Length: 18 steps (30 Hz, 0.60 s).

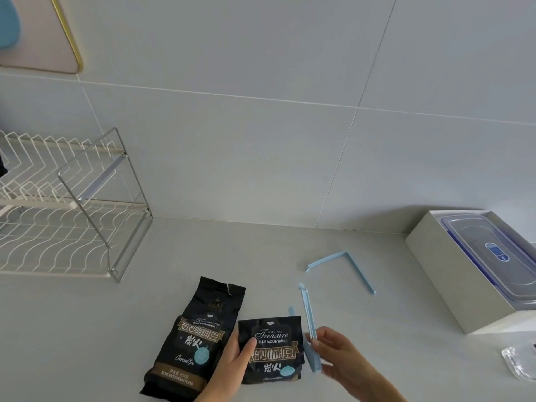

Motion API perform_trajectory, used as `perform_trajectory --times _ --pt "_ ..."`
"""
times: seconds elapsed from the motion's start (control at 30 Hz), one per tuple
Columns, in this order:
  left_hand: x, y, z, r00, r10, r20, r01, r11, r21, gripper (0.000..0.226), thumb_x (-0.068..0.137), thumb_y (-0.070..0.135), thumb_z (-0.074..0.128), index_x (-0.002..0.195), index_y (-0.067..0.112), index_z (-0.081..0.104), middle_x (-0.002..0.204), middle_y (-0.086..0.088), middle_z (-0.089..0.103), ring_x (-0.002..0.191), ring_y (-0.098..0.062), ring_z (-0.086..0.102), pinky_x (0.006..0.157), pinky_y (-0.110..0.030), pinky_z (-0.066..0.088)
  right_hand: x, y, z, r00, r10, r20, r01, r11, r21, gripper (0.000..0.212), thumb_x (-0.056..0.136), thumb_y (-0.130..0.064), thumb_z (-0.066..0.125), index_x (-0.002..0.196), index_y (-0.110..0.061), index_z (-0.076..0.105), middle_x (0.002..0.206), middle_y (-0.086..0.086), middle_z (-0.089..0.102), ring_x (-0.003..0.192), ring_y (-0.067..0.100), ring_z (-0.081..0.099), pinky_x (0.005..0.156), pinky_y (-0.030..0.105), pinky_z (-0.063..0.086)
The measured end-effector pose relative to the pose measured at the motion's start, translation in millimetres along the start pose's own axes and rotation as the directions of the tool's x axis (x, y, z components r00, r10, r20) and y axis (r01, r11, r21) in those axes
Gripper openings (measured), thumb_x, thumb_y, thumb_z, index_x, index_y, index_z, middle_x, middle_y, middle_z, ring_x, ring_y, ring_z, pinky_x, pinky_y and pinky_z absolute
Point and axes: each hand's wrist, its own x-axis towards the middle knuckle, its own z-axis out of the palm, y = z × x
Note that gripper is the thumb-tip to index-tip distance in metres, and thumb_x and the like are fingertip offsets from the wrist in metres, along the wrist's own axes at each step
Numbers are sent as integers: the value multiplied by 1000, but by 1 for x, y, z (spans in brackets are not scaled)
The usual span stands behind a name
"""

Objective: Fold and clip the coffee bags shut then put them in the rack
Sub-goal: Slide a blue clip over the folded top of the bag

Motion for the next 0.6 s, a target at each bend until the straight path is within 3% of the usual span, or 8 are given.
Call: perform_trajectory --times 0.07,0.13,0.27,0.37,0.6 --pt "1 0 0 1000 9 -12 -9 1000 5 47 95 23 44 139 20 27 109 16 52 95 3 54 60 0 47 1 -6 0 983 -170 -65 158 974 -160 5 85 2 62 80 0 62 93 10 72 78 17 68 64 22 54" --pt "2 -2 0 999 29 -28 -28 999 22 46 95 22 45 138 18 29 112 14 54 98 2 54 62 0 47 1 -16 3 937 -344 -53 293 863 -412 8 79 4 68 78 -4 66 99 1 72 83 10 69 66 21 55" --pt "2 -4 -1 997 68 -43 -66 997 41 47 94 22 48 138 17 33 121 9 54 106 1 53 72 -4 49 1 -40 13 866 -487 114 343 412 -844 12 77 -24 73 84 -30 65 95 -22 67 88 -1 60 75 16 51" --pt "0 -2 -1 996 79 -41 -79 997 21 47 94 18 49 137 19 33 120 11 53 106 1 53 72 -3 49 4 -55 17 845 -479 236 358 180 -916 10 83 -32 66 90 -35 60 102 -18 67 89 5 57 80 24 48" --pt "-2 1 0 997 72 -19 -72 997 -19 42 94 17 48 133 21 34 114 15 53 100 3 54 67 -3 48 3 -75 19 908 -342 243 270 31 -962 16 86 -34 64 99 -35 54 108 -3 67 91 16 55 75 28 43"
